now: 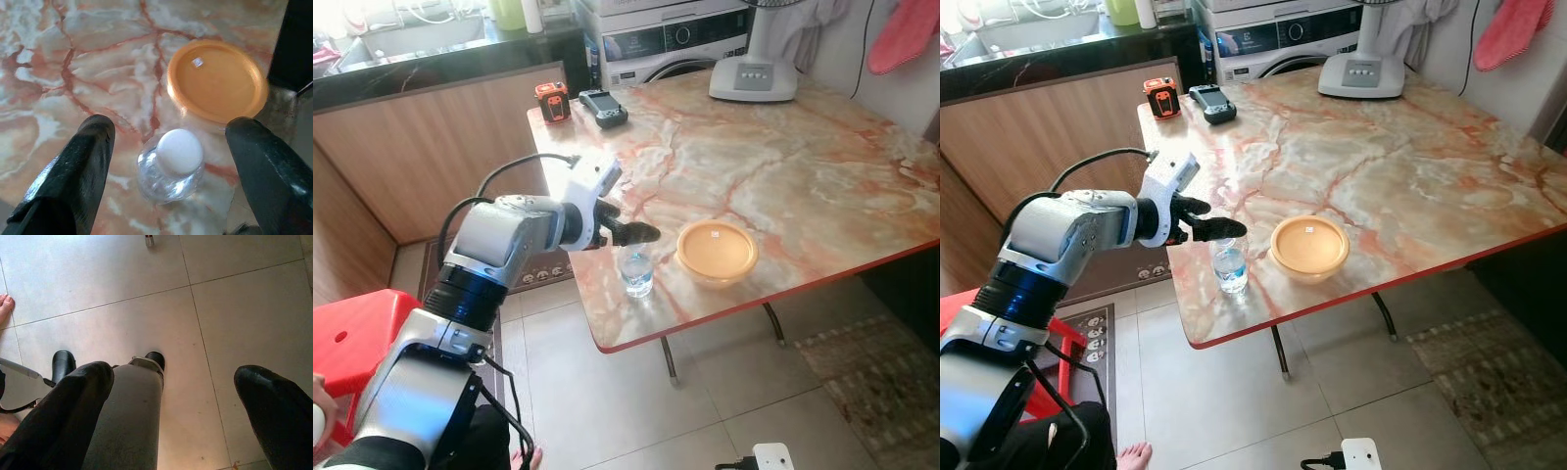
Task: Restocking fridge
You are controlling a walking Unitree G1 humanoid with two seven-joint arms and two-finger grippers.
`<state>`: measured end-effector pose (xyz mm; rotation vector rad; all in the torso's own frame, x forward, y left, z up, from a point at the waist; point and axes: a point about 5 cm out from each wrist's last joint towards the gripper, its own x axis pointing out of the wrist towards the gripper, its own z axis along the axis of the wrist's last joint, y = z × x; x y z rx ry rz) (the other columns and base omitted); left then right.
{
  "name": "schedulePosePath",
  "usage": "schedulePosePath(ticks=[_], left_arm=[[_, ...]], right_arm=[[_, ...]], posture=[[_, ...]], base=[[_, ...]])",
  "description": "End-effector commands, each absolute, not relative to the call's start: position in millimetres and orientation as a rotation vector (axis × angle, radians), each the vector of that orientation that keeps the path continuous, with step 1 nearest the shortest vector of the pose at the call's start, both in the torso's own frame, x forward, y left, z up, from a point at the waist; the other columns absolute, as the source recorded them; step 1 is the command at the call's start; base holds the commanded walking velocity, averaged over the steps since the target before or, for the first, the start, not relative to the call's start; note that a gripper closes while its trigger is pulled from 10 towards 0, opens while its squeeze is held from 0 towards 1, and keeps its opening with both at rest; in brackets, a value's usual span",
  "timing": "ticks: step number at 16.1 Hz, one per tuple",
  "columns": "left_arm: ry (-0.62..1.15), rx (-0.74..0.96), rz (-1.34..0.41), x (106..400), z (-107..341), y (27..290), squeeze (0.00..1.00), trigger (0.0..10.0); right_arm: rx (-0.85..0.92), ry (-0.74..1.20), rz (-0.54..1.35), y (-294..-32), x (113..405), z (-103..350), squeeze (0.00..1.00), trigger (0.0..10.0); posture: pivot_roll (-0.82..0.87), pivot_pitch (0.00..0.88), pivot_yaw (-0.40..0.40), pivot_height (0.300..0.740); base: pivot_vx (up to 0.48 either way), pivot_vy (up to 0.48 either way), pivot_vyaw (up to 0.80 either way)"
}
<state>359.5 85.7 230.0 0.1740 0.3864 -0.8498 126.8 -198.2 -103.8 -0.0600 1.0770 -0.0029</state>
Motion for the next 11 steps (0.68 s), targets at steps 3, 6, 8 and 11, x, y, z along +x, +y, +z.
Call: schedulePosePath(ticks=[3, 6, 8, 11], left_arm=[[0.388, 0.247, -0.834, 365.5, 230.9, 92.4, 0.00, 10.0], [0.407, 0.265, -0.851, 365.3, 221.9, 92.1, 0.00, 4.8], [0.421, 0.263, -0.875, 362.5, 216.6, 89.8, 0.00, 4.2], [0.414, 0.227, -0.911, 359.5, 213.8, 82.2, 0.00, 10.0]], right_arm=[[-0.045, 1.133, 0.014, -190.8, 110.7, -110.0, 0.00, 10.0], [-0.047, 1.132, 0.021, -189.9, 109.9, -110.2, 0.00, 10.0], [-0.042, 1.129, 0.014, -189.7, 109.4, -110.3, 0.00, 10.0], [-0.044, 1.129, 0.013, -189.9, 109.1, -110.4, 0.00, 10.0]], posture=[[-0.05, 0.000, 0.109, 0.740], [-0.05, 0.000, 0.113, 0.740], [-0.06, 0.000, 0.115, 0.740], [-0.06, 0.000, 0.113, 0.740]], base=[[0.000, 0.000, 0.00], [0.000, 0.000, 0.00], [0.000, 0.000, 0.00], [0.000, 0.000, 0.00]])
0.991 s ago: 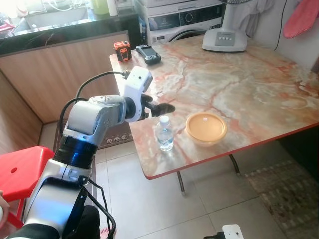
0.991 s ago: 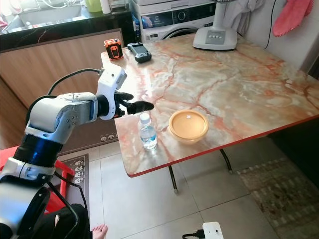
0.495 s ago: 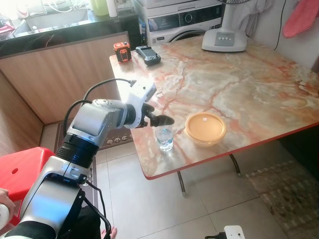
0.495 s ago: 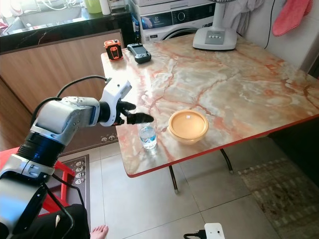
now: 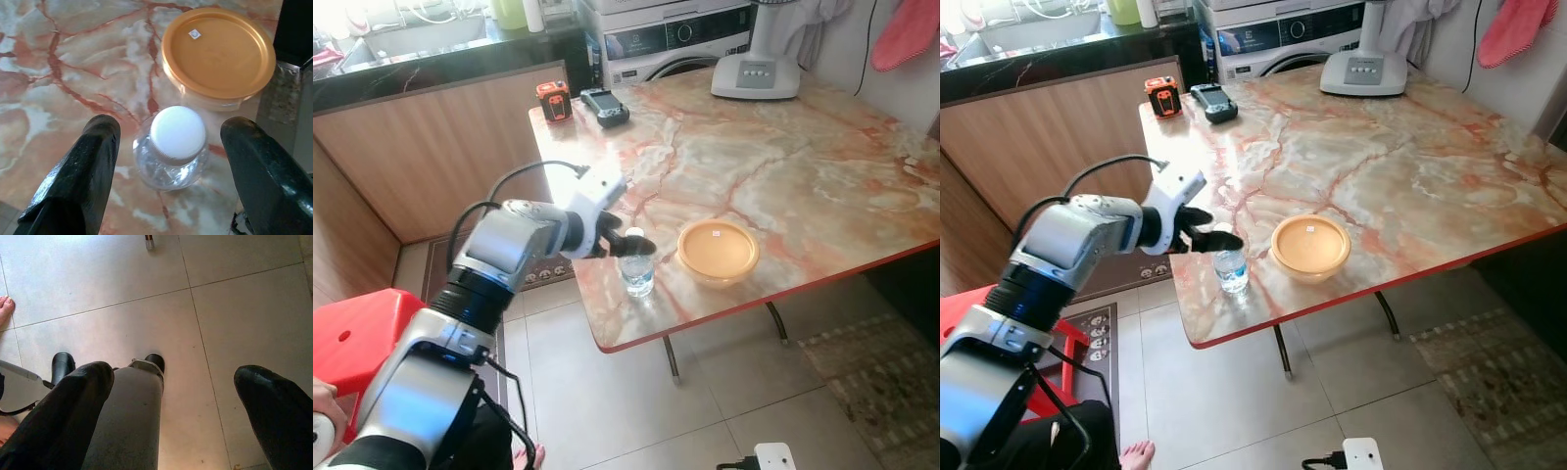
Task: Restocking fridge
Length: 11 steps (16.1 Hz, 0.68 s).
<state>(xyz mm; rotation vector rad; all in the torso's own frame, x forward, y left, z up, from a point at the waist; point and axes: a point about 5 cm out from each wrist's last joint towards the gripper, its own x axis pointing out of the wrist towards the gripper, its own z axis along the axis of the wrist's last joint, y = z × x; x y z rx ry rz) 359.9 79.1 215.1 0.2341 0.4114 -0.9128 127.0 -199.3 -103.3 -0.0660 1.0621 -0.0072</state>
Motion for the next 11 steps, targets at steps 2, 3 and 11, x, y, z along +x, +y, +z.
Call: schedulePosePath(ticks=[2, 3, 11], left_arm=[[0.409, 0.230, -0.914, 360.6, 214.6, 81.2, 0.00, 9.6], [0.408, 0.227, -0.916, 360.8, 214.6, 81.0, 0.00, 3.3], [0.414, 0.225, -0.907, 361.1, 213.6, 82.2, 0.00, 0.0]], right_arm=[[-0.045, 1.129, 0.010, -190.1, 109.0, -110.4, 0.00, 10.0], [-0.045, 1.129, 0.009, -190.1, 109.0, -110.4, 0.00, 10.0], [-0.039, 1.130, 0.006, -190.4, 109.5, -110.3, 0.00, 10.0]], posture=[[-0.06, 0.000, 0.114, 0.740], [-0.06, 0.000, 0.113, 0.740], [-0.06, 0.000, 0.109, 0.740]], base=[[0.000, 0.000, 0.00], [0.000, 0.000, 0.00], [0.000, 0.000, 0.00]])
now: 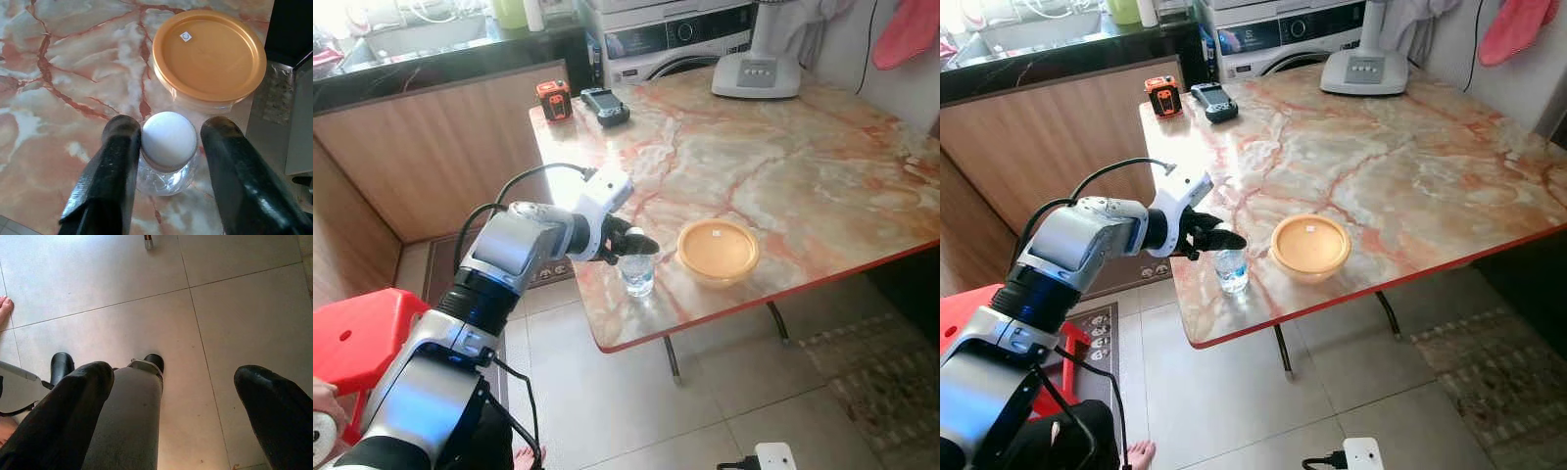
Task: Restocking fridge
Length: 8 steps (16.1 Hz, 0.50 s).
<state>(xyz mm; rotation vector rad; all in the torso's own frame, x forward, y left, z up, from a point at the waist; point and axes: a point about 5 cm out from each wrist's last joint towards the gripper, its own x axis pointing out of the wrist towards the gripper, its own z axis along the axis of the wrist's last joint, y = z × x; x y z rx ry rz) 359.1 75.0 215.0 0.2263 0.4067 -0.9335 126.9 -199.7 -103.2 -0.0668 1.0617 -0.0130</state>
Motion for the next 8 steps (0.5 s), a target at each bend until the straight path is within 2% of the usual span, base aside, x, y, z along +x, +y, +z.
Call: schedulePosePath(ticks=[1, 8], left_arm=[[0.419, 0.223, -0.899, 361.3, 212.6, 82.9, 0.00, 0.0], [0.455, 0.210, -0.813, 363.5, 204.9, 96.1, 0.00, 0.0]], right_arm=[[-0.037, 1.131, 0.006, -190.4, 109.2, -110.3, 0.00, 10.0], [-0.033, 1.135, 0.020, -189.6, 108.7, -110.5, 0.00, 10.0]], posture=[[-0.06, 0.000, 0.108, 0.740], [-0.04, 0.000, 0.103, 0.740]], base=[[0.000, 0.000, 0.00], [0.000, 0.000, 0.00]])
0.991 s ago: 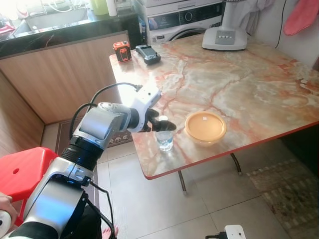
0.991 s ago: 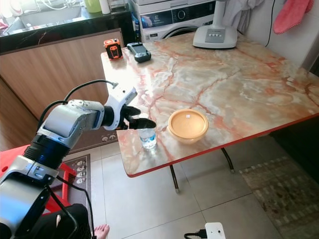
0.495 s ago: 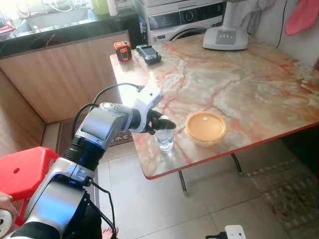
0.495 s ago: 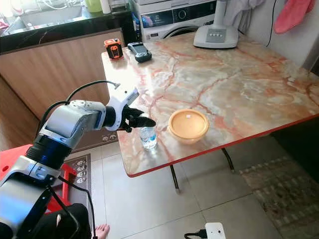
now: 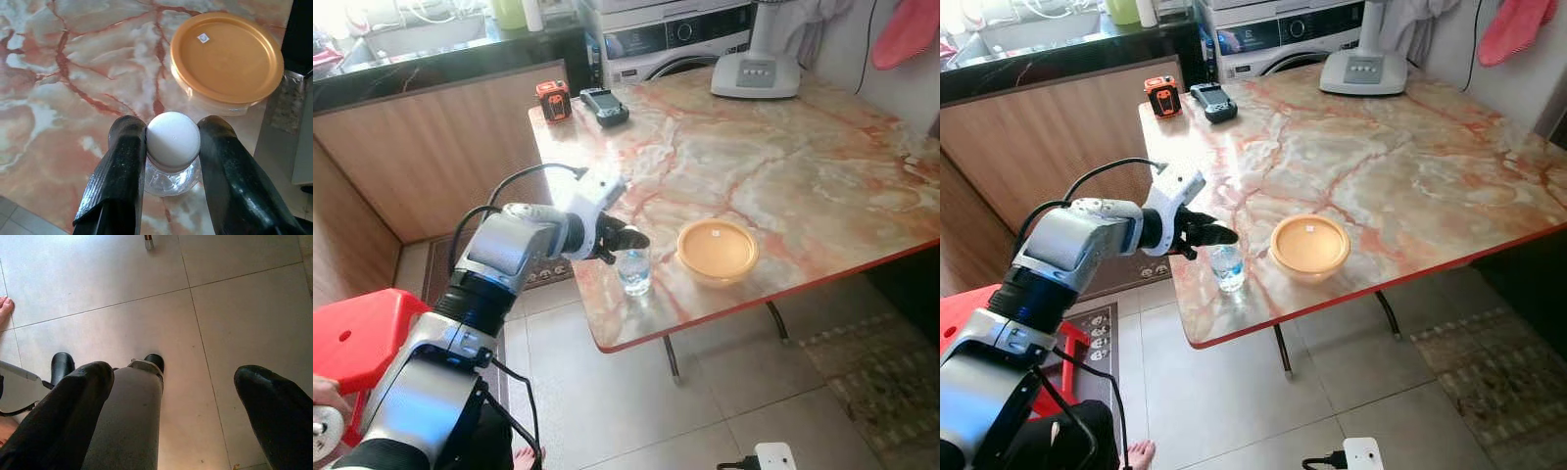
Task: Restocking fridge
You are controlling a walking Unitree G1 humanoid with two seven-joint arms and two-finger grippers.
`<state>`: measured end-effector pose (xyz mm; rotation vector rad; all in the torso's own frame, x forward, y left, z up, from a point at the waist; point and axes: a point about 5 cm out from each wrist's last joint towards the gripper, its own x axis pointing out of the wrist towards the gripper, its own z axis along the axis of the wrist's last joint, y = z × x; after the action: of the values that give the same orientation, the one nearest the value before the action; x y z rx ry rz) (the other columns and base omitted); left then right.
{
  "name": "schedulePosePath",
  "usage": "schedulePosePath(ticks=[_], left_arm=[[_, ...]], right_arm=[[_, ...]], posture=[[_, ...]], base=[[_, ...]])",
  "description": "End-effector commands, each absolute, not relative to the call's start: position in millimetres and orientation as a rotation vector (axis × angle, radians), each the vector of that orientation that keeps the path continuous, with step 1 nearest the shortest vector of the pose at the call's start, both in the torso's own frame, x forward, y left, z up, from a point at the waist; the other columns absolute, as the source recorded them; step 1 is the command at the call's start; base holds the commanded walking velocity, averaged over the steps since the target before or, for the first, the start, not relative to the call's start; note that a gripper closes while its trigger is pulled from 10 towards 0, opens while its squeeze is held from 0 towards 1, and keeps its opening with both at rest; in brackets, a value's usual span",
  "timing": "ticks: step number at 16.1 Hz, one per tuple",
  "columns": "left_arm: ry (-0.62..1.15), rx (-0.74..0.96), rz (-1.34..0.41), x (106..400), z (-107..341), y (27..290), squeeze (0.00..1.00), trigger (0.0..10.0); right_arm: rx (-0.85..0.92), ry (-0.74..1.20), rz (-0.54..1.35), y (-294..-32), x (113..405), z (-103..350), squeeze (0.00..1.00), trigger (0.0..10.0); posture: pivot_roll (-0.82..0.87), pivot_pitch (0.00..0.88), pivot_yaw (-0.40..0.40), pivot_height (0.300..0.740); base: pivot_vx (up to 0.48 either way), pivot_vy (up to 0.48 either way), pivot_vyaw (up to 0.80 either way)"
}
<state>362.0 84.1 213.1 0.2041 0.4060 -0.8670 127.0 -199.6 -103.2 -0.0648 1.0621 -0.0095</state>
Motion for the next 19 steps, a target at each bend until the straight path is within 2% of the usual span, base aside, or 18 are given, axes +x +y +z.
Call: schedulePosePath(ticks=[1, 7, 9, 11, 12, 14, 15, 16, 19], left_arm=[[0.456, 0.215, -0.801, 363.6, 203.3, 98.3, 0.00, 0.0], [0.381, 0.224, -0.681, 371.5, 221.0, 114.5, 0.00, 0.0], [0.323, 0.237, -0.562, 375.1, 236.1, 136.6, 0.00, 0.0], [0.289, 0.235, -0.382, 378.0, 242.7, 175.3, 0.00, 0.0], [0.280, 0.239, -0.266, 378.2, 239.1, 200.4, 0.00, 0.0], [0.273, 0.259, -0.130, 374.7, 225.9, 225.9, 0.00, 0.0], [0.265, 0.228, -0.070, 370.3, 211.2, 240.7, 0.00, 10.0], [0.317, 0.209, 0.018, 357.5, 172.6, 264.5, 0.00, 10.0], [0.393, 0.121, 0.092, 330.2, 111.3, 283.9, 0.00, 10.0]], right_arm=[[-0.033, 1.135, 0.022, -189.6, 108.9, -110.5, 0.00, 10.0], [-0.026, 1.132, 0.019, -189.4, 109.2, -110.4, 0.00, 10.0], [-0.020, 1.131, 0.014, -188.4, 109.0, -110.6, 0.00, 10.0], [-0.015, 1.130, 0.009, -187.5, 109.2, -110.6, 0.00, 10.0], [-0.013, 1.130, 0.006, -187.4, 109.5, -110.6, 0.00, 10.0], [-0.012, 1.130, 0.005, -187.8, 109.5, -110.5, 0.00, 10.0], [-0.014, 1.130, 0.005, -188.5, 109.4, -110.5, 0.00, 10.0], [-0.010, 1.129, -0.004, -189.6, 109.0, -110.5, 0.00, 10.0], [0.007, 1.110, -0.039, -191.7, 108.9, -109.9, 0.00, 10.0]], posture=[[-0.04, 0.000, 0.102, 0.740], [-0.04, 0.000, 0.101, 0.740], [-0.04, 0.000, 0.102, 0.740], [-0.03, 0.000, 0.101, 0.740], [-0.01, 0.000, 0.097, 0.740], [-0.01, 0.000, 0.095, 0.740], [0.00, 0.000, 0.088, 0.740], [0.00, 0.000, 0.086, 0.740], [0.00, 0.000, 0.085, 0.740]], base=[[0.000, 0.000, 0.00], [0.000, 0.000, 0.00], [0.000, 0.000, 0.00], [0.000, 0.000, 0.00], [0.000, 0.000, 0.00], [0.000, 0.000, 0.00], [0.000, 0.000, 0.00], [0.000, 0.000, 0.00], [0.000, 0.000, 0.00]])
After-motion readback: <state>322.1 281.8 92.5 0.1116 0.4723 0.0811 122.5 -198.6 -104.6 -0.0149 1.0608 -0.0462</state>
